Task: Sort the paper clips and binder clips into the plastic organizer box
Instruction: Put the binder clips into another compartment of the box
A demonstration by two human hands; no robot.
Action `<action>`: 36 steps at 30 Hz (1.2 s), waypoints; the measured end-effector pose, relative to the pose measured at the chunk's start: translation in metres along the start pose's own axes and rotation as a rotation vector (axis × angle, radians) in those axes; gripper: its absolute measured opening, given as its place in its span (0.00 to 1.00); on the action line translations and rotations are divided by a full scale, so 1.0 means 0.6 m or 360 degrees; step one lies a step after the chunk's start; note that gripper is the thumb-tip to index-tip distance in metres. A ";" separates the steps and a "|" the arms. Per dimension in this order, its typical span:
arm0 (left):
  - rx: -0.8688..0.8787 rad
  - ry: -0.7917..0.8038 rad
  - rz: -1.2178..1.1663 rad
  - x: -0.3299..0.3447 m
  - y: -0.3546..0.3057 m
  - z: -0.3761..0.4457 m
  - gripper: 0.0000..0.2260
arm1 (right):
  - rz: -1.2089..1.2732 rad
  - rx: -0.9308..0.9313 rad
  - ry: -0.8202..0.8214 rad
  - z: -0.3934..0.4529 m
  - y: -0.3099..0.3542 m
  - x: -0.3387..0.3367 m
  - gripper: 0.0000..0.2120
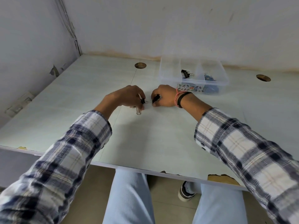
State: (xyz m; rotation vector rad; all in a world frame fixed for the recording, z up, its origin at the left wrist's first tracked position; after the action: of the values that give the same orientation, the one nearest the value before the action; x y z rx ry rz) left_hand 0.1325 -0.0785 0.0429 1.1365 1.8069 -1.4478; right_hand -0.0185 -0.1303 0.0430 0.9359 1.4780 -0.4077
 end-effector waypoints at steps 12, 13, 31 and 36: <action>0.0019 0.0024 -0.0081 0.008 -0.016 -0.011 0.09 | 0.0389 0.0051 -0.0160 -0.060 -0.026 0.000 0.06; 0.0014 0.0070 -0.0093 0.010 -0.018 -0.012 0.11 | 0.0434 0.0055 -0.0165 -0.064 -0.032 0.001 0.06; 0.0079 0.0319 -0.0060 0.035 -0.080 -0.003 0.07 | 0.1382 0.0314 -0.0512 -0.155 -0.142 -0.108 0.08; 0.0135 0.0279 -0.0040 0.030 -0.100 0.017 0.03 | 0.1586 0.0433 -0.0771 -0.160 -0.182 -0.156 0.08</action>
State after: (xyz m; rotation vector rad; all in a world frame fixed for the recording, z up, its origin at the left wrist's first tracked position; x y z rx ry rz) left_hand 0.0707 -0.0871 0.0545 1.3239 1.8987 -1.4921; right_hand -0.1731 -0.1538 0.1164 1.5263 0.4087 -0.0707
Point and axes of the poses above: each hand's wrist, its own z-axis towards the middle knuckle, its own x-axis out of the palm, y = z × x, the point moved 5 cm from there along z, towards the middle knuckle
